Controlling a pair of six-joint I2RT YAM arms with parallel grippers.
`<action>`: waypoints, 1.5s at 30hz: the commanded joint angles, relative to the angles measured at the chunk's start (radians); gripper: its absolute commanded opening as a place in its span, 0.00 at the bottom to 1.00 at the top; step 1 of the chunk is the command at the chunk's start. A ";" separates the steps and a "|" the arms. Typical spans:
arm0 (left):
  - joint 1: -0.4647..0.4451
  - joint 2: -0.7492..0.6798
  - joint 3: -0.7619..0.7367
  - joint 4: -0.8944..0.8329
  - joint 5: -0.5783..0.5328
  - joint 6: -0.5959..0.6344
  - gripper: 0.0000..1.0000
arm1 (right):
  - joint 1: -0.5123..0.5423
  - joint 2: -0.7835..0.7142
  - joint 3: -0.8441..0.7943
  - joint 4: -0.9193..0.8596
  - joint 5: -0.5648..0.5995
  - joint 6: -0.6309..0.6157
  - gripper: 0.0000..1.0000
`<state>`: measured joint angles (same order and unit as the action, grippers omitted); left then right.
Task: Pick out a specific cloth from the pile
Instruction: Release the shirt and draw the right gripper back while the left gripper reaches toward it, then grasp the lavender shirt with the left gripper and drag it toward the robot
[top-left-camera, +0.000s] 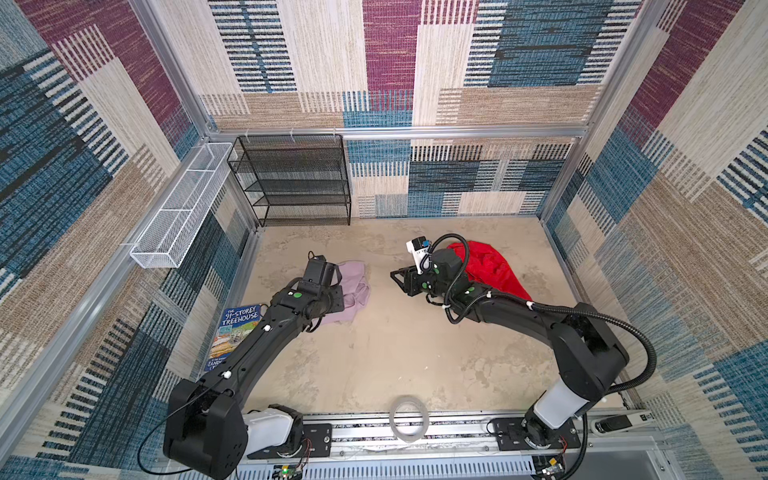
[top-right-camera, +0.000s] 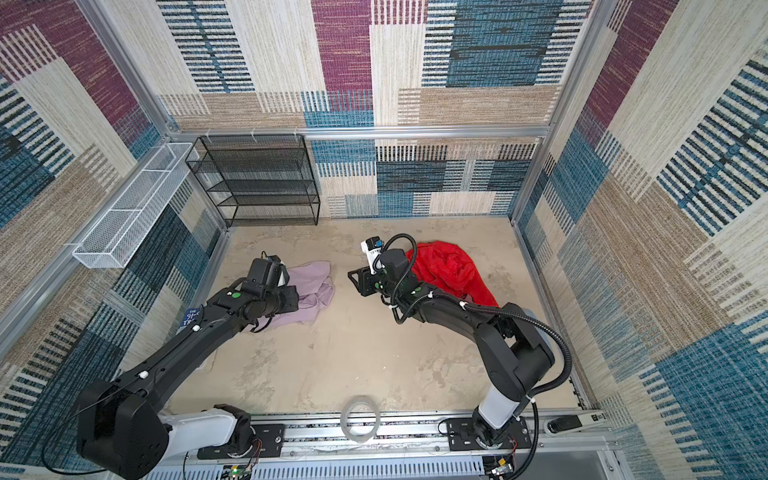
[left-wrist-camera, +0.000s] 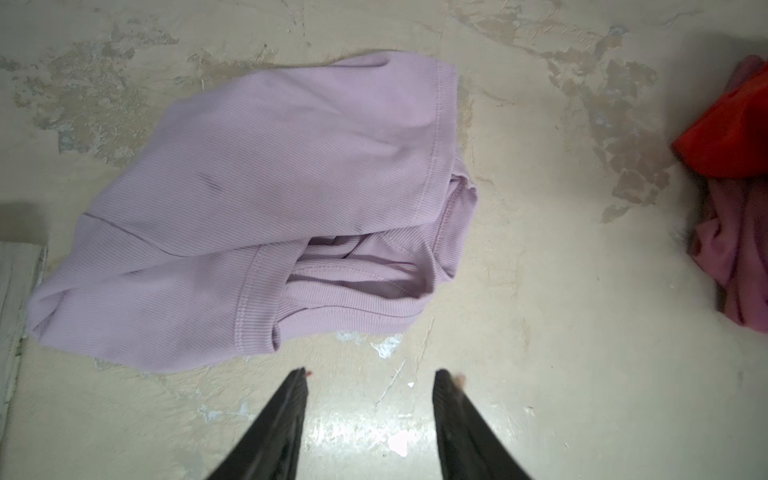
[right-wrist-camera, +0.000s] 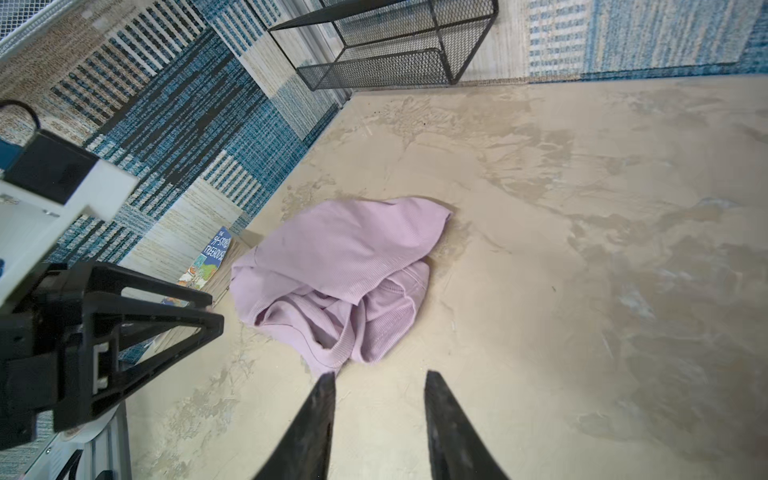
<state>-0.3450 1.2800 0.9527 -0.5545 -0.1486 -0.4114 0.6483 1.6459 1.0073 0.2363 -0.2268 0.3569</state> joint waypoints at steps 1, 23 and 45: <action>0.000 0.000 -0.024 0.066 -0.032 0.011 0.47 | -0.005 -0.015 -0.020 0.077 0.018 0.014 0.39; 0.119 0.290 -0.009 0.214 0.031 0.027 0.28 | -0.043 -0.005 -0.001 0.045 0.000 0.022 0.39; 0.130 0.437 0.102 0.253 -0.056 0.054 0.41 | -0.068 0.069 0.036 0.049 -0.046 0.038 0.39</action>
<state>-0.2165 1.7054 1.0351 -0.3241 -0.1783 -0.3897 0.5827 1.7096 1.0328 0.2638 -0.2558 0.3912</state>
